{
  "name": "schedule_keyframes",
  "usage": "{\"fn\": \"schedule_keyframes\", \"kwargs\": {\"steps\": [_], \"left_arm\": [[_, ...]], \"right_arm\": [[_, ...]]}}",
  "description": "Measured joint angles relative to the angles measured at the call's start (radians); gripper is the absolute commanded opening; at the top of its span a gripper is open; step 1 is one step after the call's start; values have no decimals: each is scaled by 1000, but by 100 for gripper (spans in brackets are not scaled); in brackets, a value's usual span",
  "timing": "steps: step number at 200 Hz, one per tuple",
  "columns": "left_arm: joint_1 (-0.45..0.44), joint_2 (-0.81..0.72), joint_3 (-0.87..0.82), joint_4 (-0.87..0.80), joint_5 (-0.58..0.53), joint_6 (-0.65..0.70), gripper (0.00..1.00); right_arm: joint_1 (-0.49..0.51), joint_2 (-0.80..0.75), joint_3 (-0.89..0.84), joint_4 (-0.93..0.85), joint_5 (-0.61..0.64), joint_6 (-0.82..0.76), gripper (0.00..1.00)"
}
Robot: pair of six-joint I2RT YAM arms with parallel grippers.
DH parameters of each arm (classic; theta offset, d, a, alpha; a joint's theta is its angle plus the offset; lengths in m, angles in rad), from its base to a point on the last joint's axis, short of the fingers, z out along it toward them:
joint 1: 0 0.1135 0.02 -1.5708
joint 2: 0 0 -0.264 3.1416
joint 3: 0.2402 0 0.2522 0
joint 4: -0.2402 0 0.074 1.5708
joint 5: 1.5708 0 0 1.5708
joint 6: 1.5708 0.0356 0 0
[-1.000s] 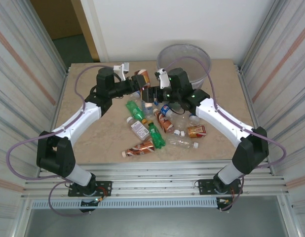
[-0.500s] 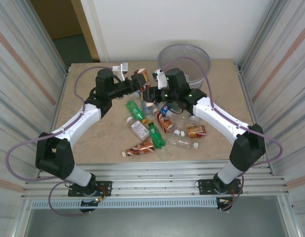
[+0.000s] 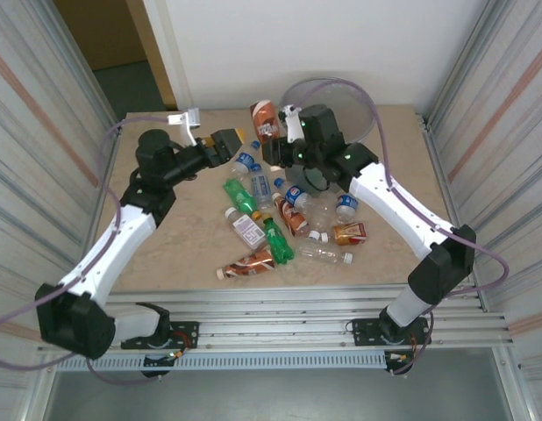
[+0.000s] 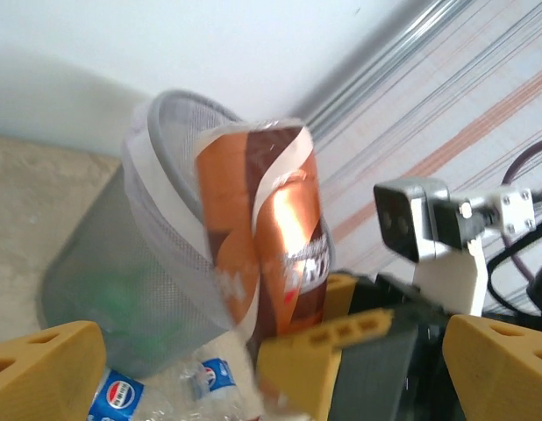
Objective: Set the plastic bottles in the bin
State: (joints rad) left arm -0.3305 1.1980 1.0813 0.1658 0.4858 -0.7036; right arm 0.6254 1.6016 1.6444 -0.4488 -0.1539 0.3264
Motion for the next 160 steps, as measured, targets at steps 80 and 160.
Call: {"fn": "schedule_keyframes", "kwargs": {"steps": [80, 160], "left_arm": [[16, -264, -196, -84, -285, 143, 99], [24, -288, -216, -114, -366, 180, 99]], "right_arm": [[-246, 2, 183, -193, 90, -24, 33], [-365, 163, 331, -292, 135, -75, 36]]}}
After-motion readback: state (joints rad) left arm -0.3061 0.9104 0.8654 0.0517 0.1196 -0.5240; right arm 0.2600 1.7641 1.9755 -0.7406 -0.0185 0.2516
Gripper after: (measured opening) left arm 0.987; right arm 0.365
